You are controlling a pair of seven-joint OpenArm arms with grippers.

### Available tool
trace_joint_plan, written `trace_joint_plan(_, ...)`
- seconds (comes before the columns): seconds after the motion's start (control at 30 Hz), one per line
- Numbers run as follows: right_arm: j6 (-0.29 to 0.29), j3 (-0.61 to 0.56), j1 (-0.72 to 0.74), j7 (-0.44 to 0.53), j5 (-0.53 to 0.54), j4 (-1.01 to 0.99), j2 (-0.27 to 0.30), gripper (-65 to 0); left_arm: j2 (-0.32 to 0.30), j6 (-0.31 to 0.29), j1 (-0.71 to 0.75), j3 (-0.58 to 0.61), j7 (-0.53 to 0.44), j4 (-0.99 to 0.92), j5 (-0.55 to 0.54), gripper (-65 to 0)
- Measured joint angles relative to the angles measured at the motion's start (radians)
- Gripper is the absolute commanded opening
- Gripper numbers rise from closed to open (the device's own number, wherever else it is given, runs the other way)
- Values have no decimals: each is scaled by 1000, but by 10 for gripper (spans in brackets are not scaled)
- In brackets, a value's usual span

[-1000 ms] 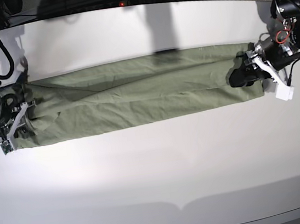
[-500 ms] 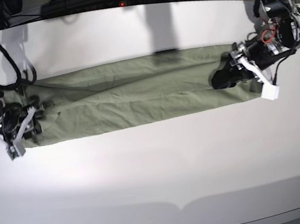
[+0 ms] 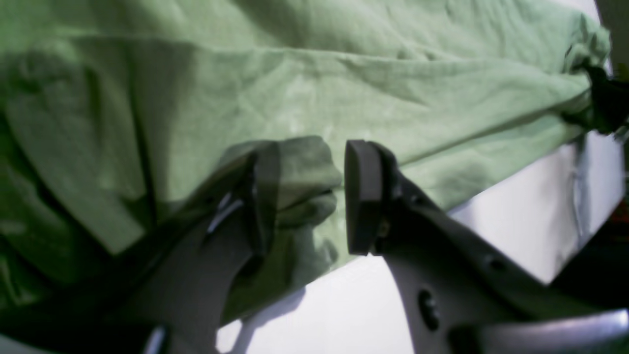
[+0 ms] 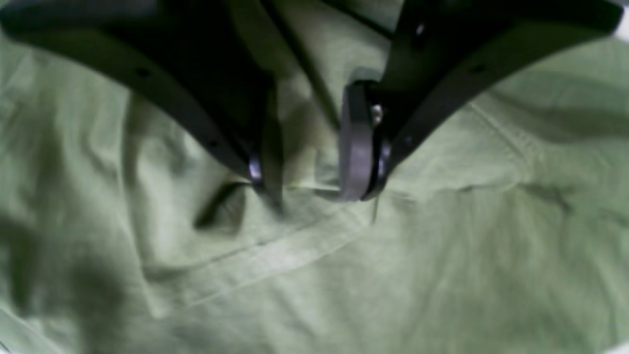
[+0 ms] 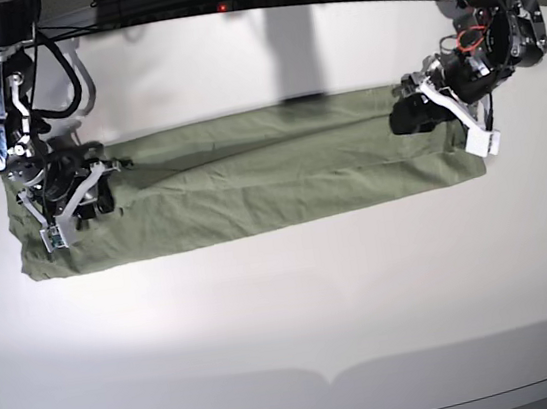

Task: Fold the T-shirt properly
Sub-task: 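Regrasp both ends of the folded strip with both grippers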

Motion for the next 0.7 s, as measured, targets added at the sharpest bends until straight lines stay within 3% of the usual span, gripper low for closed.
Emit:
trace_joint_plan(0.37, 5, 3, 13, 6, 57, -35, -15, -451, -190, -41, -17, 3, -127, -166, -29, -427)
trace_joint_plan(0.57, 39, 3, 16, -60, 148, -35, -21, -451, -211, -39, -23, 3, -123, -170, -44, -427)
trace_joint_plan(0.7, 56, 4, 15, -118, 229, -28, -20, -451, -211, -32, -59, 2, -127, -172, 30, -427)
